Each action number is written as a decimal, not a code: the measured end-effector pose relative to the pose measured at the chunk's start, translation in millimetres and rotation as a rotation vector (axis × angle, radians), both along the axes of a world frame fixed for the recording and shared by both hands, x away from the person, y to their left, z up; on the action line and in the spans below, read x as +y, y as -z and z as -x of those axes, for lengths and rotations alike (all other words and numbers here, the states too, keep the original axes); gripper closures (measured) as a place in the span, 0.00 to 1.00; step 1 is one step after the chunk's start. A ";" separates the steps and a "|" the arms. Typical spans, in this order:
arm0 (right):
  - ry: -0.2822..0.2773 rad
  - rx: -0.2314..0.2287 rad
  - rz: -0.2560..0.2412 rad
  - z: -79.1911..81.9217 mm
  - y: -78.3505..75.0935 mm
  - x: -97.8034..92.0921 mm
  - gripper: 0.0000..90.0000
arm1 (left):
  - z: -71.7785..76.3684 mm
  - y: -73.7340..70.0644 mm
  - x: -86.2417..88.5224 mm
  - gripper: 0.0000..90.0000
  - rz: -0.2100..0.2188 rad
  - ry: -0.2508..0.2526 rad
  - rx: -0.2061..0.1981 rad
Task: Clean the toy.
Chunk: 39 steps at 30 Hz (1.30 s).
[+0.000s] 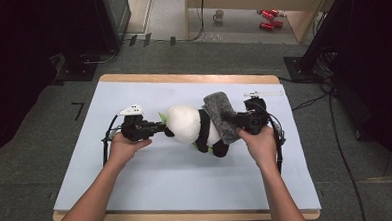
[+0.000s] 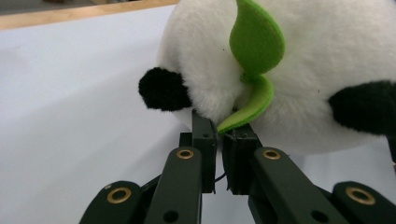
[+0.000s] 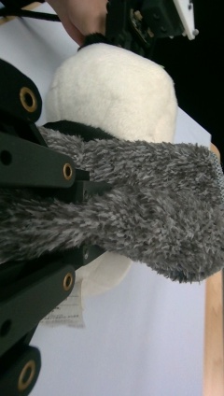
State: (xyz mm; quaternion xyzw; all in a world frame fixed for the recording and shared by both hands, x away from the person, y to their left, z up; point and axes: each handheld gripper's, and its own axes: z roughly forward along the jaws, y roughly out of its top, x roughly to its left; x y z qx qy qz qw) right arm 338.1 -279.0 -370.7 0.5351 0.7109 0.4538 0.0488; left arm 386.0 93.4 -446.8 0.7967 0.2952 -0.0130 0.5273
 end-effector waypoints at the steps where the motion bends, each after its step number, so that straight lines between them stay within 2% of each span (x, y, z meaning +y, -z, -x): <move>1: -0.004 0.002 0.000 -0.8 1.9 2.2 0.86 | -0.9 2.3 2.4 0.95 -0.003 -0.004 0.010; 5: -0.010 -0.003 0.009 -3.8 7.2 8.5 0.86 | -1.7 9.0 6.3 0.93 -0.015 -0.006 0.026; 10: -0.022 -0.016 -0.003 -5.8 15.0 16.3 0.86 | -3.6 14.7 12.4 0.85 -0.100 -0.008 0.038; 12: -0.034 -0.025 -0.008 -5.7 16.8 20.3 0.86 | -4.7 16.7 16.2 0.81 -0.126 -0.003 0.059; 14: -0.049 -0.030 -0.012 -5.5 18.3 24.6 0.85 | -4.2 19.2 20.7 0.77 -0.157 -0.001 0.058; 17: -0.070 -0.032 -0.014 -4.2 18.8 30.6 0.85 | -3.7 22.0 29.7 0.72 -0.175 0.003 0.038; 22: -0.103 -0.035 -0.001 0.9 17.6 41.1 0.85 | -3.9 22.2 44.9 0.66 -0.170 -0.014 0.018; 26: -0.121 -0.037 0.009 5.6 17.4 46.9 0.85 | -4.3 24.9 53.5 0.62 -0.174 -0.018 0.022; 29: -0.125 -0.031 -0.004 6.3 15.2 47.5 0.85 | -4.2 23.4 57.0 0.61 -0.164 -0.030 0.012; 32: -0.133 -0.037 -0.019 8.1 8.0 46.7 0.85 | -4.3 20.1 62.8 0.59 -0.145 -0.052 -0.006; 36: -0.129 -0.070 -0.029 10.7 -4.3 43.6 0.85 | -3.8 16.3 69.7 0.57 -0.112 -0.082 -0.016; 39: -0.114 -0.088 -0.038 10.9 -10.8 36.4 0.85 | -2.9 15.5 68.2 0.57 -0.112 -0.082 -0.015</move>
